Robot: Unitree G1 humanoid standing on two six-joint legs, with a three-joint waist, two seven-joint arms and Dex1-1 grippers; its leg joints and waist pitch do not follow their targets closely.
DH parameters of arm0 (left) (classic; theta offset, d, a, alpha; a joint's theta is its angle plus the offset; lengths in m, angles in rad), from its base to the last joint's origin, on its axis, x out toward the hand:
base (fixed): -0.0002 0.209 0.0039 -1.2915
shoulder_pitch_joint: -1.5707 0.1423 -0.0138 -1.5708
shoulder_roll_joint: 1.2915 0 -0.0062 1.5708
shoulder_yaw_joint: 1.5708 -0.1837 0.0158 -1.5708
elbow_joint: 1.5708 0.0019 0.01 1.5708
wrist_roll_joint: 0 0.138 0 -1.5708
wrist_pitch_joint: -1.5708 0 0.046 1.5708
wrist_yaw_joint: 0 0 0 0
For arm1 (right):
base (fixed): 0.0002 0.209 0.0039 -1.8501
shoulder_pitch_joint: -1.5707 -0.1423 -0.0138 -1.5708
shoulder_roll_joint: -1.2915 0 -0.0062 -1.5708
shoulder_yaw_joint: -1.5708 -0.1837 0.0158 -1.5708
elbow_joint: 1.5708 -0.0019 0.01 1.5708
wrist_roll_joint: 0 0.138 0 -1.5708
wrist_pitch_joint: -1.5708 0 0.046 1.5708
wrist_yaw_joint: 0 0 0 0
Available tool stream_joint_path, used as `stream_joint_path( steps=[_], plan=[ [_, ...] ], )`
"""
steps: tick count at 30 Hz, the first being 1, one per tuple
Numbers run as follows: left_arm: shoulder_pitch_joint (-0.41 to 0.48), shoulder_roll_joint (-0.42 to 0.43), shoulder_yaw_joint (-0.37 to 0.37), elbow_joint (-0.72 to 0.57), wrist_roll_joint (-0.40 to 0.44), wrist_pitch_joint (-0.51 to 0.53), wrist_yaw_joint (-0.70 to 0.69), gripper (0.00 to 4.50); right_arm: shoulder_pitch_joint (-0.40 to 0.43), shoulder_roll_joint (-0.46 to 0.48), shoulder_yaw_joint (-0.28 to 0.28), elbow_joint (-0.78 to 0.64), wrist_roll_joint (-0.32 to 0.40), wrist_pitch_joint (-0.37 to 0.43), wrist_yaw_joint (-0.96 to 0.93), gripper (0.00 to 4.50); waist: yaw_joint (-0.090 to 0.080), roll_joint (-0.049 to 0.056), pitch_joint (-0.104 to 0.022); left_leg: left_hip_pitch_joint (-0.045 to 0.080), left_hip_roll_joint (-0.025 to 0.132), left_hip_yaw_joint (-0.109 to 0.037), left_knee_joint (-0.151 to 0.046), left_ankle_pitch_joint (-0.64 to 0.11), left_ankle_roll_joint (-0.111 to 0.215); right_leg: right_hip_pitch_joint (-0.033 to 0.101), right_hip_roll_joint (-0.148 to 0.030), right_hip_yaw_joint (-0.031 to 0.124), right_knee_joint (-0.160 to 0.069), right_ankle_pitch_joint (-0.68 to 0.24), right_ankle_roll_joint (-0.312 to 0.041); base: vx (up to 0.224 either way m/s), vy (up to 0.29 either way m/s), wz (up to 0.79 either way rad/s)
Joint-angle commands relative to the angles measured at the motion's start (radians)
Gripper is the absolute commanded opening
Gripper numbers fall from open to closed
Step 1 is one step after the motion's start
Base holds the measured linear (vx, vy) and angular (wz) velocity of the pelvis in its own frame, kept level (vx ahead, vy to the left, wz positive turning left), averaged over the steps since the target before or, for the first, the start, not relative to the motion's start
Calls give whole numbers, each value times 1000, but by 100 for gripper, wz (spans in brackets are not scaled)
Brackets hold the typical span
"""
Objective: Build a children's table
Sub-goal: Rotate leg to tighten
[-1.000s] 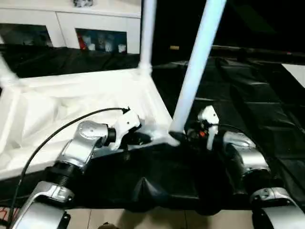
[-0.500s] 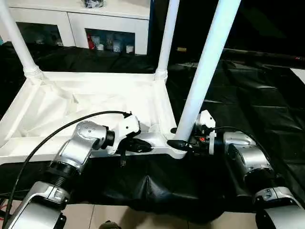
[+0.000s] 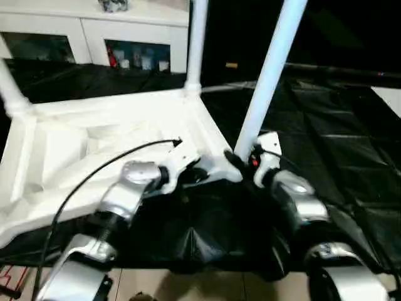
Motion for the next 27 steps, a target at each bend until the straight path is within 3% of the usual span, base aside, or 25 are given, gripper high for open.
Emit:
stream_joint_path(
  steps=[1,8,15,23,27],
  plan=[
    [-63,-37,31,-6,-13,-20,88,0,27,91,40,49,22,23,53,269,-1,16,-61,11,6,3,-67,-311,-13,39,-49,39,-83,-270,-174,0,0,0],
    [-52,-15,13,-6,-15,-65,27,0,53,27,96,-6,-16,3,156,318,-1,16,-64,7,6,6,-64,-262,11,49,-45,38,-72,-153,-200,0,0,0],
    [-33,-8,6,-18,-18,-69,11,0,122,-189,43,-125,47,5,371,318,5,2,-63,5,5,10,-57,-237,47,54,-48,38,-75,-160,-204,0,0,0],
    [-6,-8,-1,-37,-32,-98,-14,0,204,-360,30,-273,150,147,630,318,9,-14,-62,-1,3,11,-49,-209,90,57,-46,34,-79,-191,-193,0,0,0],
    [18,-14,4,-82,-53,-101,-26,0,216,-343,53,-321,164,170,645,318,11,-17,-62,-1,7,10,-49,-200,89,52,-50,33,-78,-210,-191,0,0,0]
  ],
)
